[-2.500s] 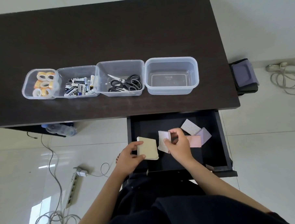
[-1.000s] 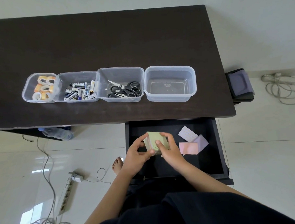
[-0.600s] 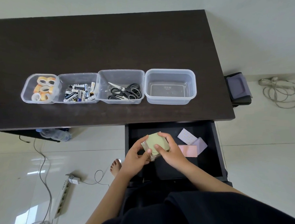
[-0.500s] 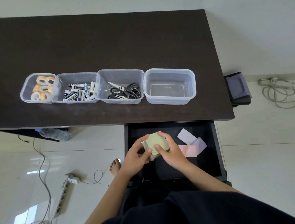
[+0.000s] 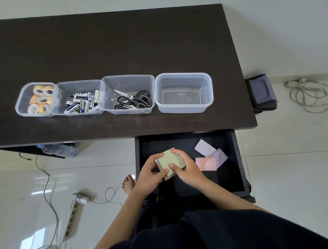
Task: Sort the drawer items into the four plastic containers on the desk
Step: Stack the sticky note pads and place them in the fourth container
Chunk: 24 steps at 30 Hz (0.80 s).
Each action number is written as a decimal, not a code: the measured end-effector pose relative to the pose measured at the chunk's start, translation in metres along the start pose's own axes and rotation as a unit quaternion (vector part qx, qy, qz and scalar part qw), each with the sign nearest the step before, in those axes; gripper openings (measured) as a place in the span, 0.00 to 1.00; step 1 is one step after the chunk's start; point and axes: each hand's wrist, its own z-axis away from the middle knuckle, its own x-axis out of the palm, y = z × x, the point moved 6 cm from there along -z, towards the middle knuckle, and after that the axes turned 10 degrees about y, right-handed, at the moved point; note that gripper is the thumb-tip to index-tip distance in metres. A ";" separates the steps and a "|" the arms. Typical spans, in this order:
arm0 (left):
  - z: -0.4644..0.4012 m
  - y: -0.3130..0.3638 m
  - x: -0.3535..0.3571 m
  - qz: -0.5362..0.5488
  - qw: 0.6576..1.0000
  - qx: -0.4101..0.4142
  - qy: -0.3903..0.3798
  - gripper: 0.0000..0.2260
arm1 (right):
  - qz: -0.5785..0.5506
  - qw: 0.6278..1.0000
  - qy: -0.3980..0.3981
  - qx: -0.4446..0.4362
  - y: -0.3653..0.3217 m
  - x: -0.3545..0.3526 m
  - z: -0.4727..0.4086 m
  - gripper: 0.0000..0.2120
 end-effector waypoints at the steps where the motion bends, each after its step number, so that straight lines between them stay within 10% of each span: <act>1: 0.000 -0.004 0.000 0.003 1.000 -0.013 -0.001 0.21 | 0.001 1.000 -0.001 0.007 0.004 0.001 0.000 0.21; 13: 0.005 -0.028 -0.025 0.006 0.998 -0.060 0.036 0.25 | 0.038 0.890 0.411 0.191 0.076 -0.091 -0.002 0.12; 24: 0.007 -0.018 -0.027 0.011 0.999 -0.026 0.046 0.16 | 0.102 0.907 0.349 0.211 0.103 -0.081 -0.003 0.18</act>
